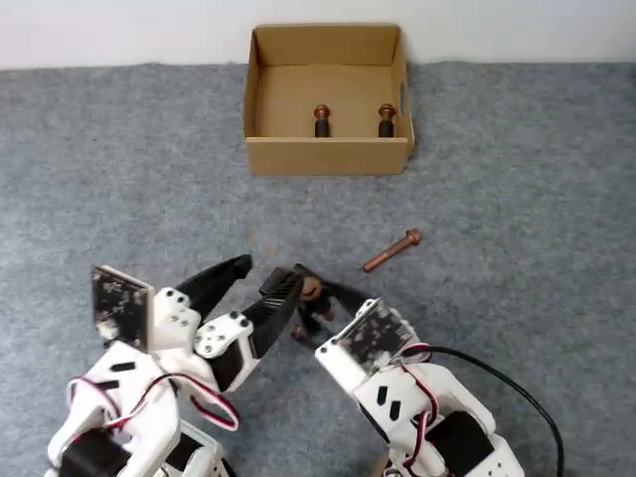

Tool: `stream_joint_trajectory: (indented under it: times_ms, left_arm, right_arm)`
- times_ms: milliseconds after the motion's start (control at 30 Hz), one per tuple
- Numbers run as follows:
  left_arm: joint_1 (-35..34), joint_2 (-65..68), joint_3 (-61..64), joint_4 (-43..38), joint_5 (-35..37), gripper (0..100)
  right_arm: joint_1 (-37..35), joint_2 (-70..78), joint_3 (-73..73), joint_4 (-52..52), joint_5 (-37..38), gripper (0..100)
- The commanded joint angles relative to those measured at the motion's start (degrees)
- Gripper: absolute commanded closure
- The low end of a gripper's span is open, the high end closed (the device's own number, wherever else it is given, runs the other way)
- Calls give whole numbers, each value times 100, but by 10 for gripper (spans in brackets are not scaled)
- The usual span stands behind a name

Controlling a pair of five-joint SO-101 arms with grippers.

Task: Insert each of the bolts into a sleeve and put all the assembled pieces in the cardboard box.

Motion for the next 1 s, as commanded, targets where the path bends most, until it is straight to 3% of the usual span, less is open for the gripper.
stream_joint_trajectory:
  times_ms: [0, 167, 267, 367, 667, 967]
  left_arm:
    - [-536, 44, -145, 352, -53, 776]
    - [-1723, 9, 479, 264, -941, 882]
    - [-2374, 9, 1007, -237, -1292, 989]
    - [-2787, 9, 1754, -826, -1609, 994]
    - [-3200, 9, 3741, -2875, -2567, 995]
    - [-3200, 9, 4224, -3174, -2532, 995]
  right_arm:
    - [778, 4, -141, -145, -607, 991]
    - [1877, 382, -563, -127, -1705, 991]
    - [2237, 1411, -1222, -145, -2154, 991]
    - [2387, 2835, -2224, -189, -2593, 991]
    - [2387, 7204, -6321, -189, -3182, 991]
    - [2413, 10598, -9785, -198, -2927, 991]
